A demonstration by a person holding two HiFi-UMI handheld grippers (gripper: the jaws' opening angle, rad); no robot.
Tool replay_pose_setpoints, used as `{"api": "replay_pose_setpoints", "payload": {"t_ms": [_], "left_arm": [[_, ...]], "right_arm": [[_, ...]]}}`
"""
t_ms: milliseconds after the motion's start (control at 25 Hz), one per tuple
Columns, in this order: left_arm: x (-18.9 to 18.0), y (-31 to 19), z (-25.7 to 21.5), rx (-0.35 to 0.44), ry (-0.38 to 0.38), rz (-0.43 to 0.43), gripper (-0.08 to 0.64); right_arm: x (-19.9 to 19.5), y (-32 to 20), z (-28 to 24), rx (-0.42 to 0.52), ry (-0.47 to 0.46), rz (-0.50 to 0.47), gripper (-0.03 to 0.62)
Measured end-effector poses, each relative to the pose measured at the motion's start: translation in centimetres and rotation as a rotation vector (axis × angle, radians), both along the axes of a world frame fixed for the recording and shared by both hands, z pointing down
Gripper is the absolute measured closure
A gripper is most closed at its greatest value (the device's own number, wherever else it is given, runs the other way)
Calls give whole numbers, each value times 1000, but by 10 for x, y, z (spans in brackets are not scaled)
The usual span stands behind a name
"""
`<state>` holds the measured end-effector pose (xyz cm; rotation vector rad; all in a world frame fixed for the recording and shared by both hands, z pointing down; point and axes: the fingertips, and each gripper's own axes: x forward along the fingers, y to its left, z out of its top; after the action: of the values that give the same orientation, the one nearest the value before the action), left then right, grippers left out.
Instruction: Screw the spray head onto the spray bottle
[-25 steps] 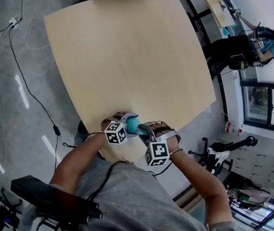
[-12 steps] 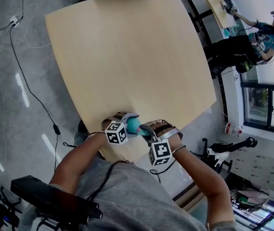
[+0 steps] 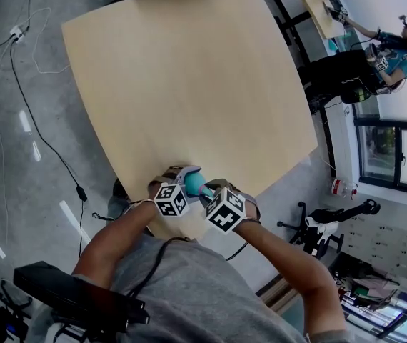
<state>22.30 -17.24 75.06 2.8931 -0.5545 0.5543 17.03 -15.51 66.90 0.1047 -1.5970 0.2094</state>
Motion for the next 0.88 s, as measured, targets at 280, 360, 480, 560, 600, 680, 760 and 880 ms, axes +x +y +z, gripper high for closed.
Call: {"api": "replay_pose_setpoints", "payload": {"t_ms": [280, 360, 480, 560, 600, 680, 760, 880], "left_arm": [[-7, -13, 1, 19, -54, -210, 155], [-4, -11, 3, 13, -54, -188, 155], [1, -5, 6, -10, -36, -95, 155], [2, 0, 6, -15, -31, 0, 155], [3, 4, 6, -13, -32, 56, 155], [3, 16, 7, -11, -35, 169, 155], [1, 25, 8, -14, -36, 260, 155], [-1, 30, 8, -39, -32, 324, 155]], "right_arm": [[-10, -13, -7, -53, -167, 607, 462], [-9, -11, -9, -64, -186, 615, 462], [-6, -10, -25, -45, -186, 380, 457], [-8, -13, -48, -4, -207, 132, 457], [-10, -13, -61, 4, -226, 4, 457], [-14, -12, -86, 36, -249, -289, 457], [-12, -13, -99, 145, -204, -687, 457], [-4, -2, -85, 301, -131, -1215, 457]]}}
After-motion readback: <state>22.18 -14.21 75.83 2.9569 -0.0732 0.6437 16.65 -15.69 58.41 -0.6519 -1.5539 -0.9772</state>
